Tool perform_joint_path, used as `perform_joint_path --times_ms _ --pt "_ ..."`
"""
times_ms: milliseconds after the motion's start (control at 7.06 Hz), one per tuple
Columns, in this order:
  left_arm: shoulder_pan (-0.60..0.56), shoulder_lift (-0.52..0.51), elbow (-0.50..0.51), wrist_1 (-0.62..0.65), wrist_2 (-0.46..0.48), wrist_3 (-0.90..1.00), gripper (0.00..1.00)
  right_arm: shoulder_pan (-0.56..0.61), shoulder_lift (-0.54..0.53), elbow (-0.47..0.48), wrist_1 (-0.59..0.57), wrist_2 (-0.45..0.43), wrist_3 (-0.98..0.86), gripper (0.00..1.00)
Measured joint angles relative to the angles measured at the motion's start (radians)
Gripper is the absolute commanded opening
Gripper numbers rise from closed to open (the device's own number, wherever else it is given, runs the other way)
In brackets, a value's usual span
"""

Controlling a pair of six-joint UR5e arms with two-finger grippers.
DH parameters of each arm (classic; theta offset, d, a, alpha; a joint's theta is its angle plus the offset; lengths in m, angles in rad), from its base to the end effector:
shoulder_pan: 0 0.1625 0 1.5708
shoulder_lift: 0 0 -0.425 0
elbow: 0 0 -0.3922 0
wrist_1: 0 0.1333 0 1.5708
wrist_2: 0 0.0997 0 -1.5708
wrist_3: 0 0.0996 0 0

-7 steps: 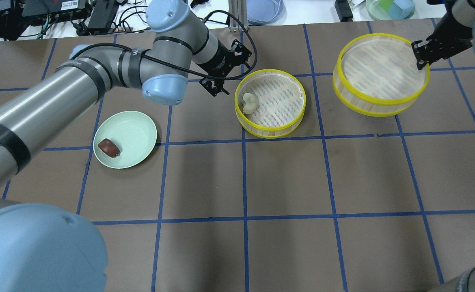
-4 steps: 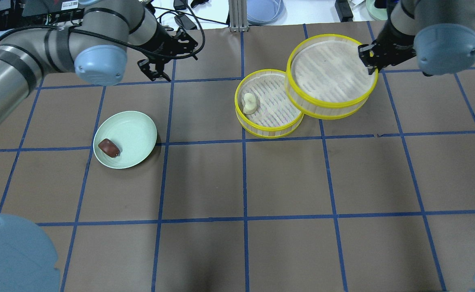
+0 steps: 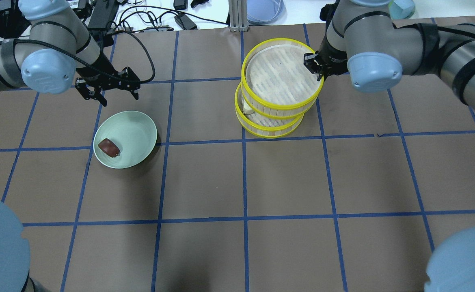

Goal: Stack buns with steamer

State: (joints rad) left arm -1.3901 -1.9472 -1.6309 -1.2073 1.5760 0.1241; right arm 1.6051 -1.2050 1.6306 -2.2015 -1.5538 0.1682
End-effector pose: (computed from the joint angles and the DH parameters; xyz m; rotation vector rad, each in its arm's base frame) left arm -0.0221 -0.6178 0.2853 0.0884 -3.1323 -0.1144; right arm 0.1564 -0.6221 0.3203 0.2039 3.0815 -0.3135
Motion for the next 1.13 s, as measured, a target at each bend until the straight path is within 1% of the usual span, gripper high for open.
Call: perform_joint_path --times_ms 142,425,709,850,992,1134 --pt "0.007 -0.01 -0.042 -0.003 0.067 0.115 0.97 0.025 0.028 0.001 -0.017 -0.001 0.027 0.0" --pt "0.013 -0.024 -0.102 0.003 0.115 0.247 0.95 0.061 0.044 0.002 -0.025 -0.001 0.065 0.0" --pt "0.014 -0.039 -0.12 0.009 0.178 0.372 0.94 0.062 0.046 0.001 -0.03 -0.011 0.037 0.0" --pt "0.015 -0.05 -0.122 0.02 0.196 0.42 0.74 0.057 0.047 0.0 -0.032 -0.015 0.017 0.0" --pt "0.015 -0.065 -0.122 0.037 0.202 0.449 0.42 0.049 0.048 0.0 -0.03 -0.018 0.005 0.0" --pt "0.016 -0.079 -0.121 0.049 0.207 0.473 0.0 0.039 0.049 0.001 -0.027 -0.019 0.0 0.0"
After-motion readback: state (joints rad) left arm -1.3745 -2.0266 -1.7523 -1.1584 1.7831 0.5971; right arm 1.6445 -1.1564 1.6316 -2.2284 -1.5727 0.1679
